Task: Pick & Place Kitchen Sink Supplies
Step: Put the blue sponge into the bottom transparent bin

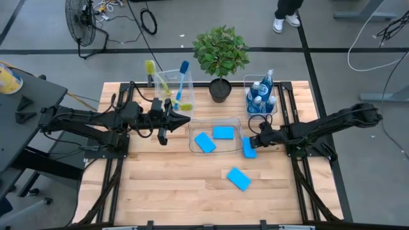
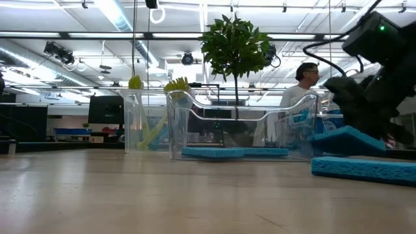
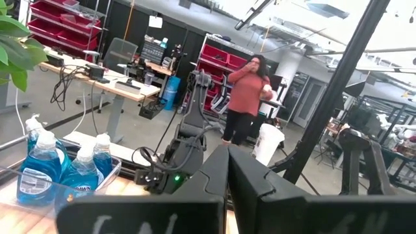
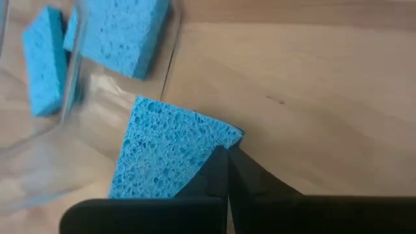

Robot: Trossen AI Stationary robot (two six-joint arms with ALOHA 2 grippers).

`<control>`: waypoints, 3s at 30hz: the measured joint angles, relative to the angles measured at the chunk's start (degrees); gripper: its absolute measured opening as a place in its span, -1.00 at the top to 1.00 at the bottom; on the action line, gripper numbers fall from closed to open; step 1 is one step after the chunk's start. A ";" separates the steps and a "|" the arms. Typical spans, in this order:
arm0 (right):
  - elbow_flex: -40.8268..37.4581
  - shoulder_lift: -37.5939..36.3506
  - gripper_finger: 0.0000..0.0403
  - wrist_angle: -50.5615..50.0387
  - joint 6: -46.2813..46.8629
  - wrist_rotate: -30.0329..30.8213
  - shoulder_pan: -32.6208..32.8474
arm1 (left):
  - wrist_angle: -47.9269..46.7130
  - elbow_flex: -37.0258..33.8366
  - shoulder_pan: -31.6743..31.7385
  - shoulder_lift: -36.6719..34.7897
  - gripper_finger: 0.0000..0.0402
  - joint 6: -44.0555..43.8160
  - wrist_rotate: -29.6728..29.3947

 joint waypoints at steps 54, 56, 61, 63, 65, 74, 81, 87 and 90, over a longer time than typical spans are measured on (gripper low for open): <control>41.62 13.97 1.00 -13.02 -40.99 2.89 -4.69 | -0.04 0.00 -0.04 0.00 0.93 0.09 2.62; 41.62 15.21 1.00 -12.04 -41.84 2.88 -5.51 | -0.03 0.00 -0.04 0.00 0.93 0.11 2.63; 41.62 18.70 1.00 -9.63 -42.74 0.55 -7.33 | -0.04 0.00 -0.04 0.00 0.93 0.12 2.63; 41.62 20.19 1.00 -8.92 -43.41 0.12 -7.61 | -0.02 0.00 -0.04 0.00 0.93 0.13 2.62; 41.62 21.59 1.00 -8.66 -43.55 -0.04 -7.78 | -0.02 0.00 -0.04 0.00 0.93 0.14 2.64; 41.62 26.59 1.00 -2.65 -44.96 -1.55 -7.84 | -0.04 0.00 -0.04 0.00 0.93 0.15 2.64; 41.62 29.10 1.00 -0.05 -45.14 -1.62 -7.95 | -0.02 0.00 -0.04 0.00 0.93 0.16 2.64; 41.62 29.22 0.92 0.19 -45.05 -2.97 -7.95 | -0.04 0.00 -0.04 0.00 0.93 0.16 2.64; 41.62 29.22 0.85 1.09 -44.89 -3.20 -7.95 | -0.04 0.00 -0.04 0.00 0.93 0.16 2.64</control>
